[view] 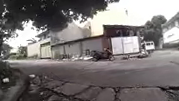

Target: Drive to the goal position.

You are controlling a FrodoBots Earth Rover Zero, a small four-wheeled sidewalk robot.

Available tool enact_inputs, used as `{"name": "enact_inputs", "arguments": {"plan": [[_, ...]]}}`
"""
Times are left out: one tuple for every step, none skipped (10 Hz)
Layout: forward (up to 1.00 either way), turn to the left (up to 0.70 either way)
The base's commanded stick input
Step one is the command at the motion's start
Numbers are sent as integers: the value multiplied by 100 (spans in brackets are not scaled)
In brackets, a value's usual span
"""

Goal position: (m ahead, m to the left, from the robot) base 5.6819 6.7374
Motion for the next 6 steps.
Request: {"name": "enact_inputs", "arguments": {"plan": [[70,34],[70,2],[70,1],[70,2],[70,0],[70,1]]}}
